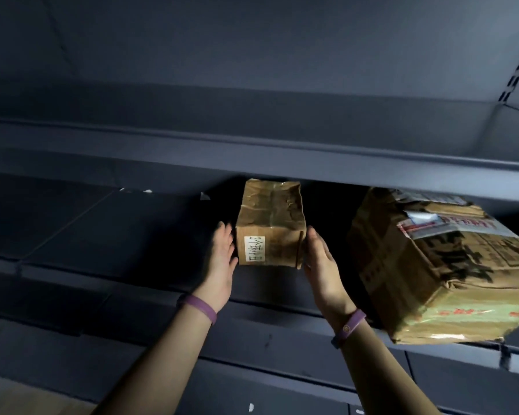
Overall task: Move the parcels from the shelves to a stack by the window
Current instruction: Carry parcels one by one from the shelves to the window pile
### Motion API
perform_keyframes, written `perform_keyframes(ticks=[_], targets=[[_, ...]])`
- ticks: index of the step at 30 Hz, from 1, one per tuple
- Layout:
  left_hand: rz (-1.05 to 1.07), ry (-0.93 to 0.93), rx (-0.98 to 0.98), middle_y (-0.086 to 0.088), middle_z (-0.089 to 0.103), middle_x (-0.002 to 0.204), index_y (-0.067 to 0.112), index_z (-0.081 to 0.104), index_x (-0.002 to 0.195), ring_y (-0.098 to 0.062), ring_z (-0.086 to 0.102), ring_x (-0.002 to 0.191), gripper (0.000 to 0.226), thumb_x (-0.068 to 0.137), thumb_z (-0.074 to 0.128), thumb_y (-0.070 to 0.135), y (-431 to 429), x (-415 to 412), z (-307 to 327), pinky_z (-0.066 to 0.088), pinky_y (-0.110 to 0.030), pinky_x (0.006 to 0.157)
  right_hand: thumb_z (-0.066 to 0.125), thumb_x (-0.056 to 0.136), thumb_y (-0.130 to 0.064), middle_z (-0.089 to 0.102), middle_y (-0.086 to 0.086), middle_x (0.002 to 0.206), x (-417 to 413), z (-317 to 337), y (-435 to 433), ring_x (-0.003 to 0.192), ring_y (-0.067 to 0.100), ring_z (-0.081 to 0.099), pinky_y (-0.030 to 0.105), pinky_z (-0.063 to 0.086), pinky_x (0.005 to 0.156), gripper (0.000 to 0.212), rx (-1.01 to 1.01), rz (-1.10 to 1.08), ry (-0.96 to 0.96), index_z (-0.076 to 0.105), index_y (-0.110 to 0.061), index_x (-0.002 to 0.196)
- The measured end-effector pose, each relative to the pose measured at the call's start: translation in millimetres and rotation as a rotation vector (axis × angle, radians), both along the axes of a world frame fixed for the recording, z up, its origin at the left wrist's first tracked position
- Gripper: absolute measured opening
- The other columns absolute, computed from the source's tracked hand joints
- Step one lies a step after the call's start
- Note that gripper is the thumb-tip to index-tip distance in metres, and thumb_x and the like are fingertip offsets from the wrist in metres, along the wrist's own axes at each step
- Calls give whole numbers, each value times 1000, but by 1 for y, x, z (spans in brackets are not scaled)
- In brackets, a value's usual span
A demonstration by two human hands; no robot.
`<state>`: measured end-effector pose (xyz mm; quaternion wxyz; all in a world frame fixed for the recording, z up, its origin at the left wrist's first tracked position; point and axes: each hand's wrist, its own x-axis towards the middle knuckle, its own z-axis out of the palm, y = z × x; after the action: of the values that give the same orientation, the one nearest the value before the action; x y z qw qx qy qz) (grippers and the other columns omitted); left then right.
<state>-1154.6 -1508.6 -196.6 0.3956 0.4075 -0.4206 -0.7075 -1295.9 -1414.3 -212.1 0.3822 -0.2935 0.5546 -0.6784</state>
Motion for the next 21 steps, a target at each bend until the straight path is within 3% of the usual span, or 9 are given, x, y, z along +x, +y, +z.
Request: perform_keyframes(ticks=[3,5,7,9,12,21], targets=[[-44,-28,-1,7,38,153,19,30,153,-6,40,135,58,103,24,50,-6,-5,-5,26,-29,110,49,88,-51,51,10,148,7,0,-7,139,23,46,49,31,120,75,-8,-15,8,40,-12,151],[-42,-38,-29,17,52,127,26,39,146,7,52,104,48,104,26,47,-5,-4,-10,31,-25,100,48,92,-47,51,8,149,10,-1,-7,140,21,45,48,30,121,68,-3,-34,20,40,-13,151],[-35,-41,-36,25,54,102,36,43,130,14,50,86,31,104,29,46,-1,2,-13,33,-23,94,45,99,-40,50,8,149,15,-3,-2,140,21,44,47,29,121,60,-3,-43,23,39,-13,151],[-47,-42,-39,31,56,92,39,48,115,17,52,82,23,104,29,46,6,10,-15,36,-20,88,42,103,-36,52,8,148,23,-2,10,139,20,46,46,30,121,54,-1,-38,15,39,-13,152],[-58,-49,-59,37,64,79,42,57,97,20,57,76,29,104,29,47,26,29,-17,37,-18,82,39,105,-32,55,7,146,44,3,35,136,18,49,43,32,120,49,-23,-25,-11,39,-14,151],[-31,-72,-152,27,73,90,35,67,100,16,65,80,34,103,34,46,148,114,-28,42,-17,78,41,105,-42,62,-14,136,125,-13,157,128,5,56,38,37,116,41,-39,8,88,52,-32,143]])
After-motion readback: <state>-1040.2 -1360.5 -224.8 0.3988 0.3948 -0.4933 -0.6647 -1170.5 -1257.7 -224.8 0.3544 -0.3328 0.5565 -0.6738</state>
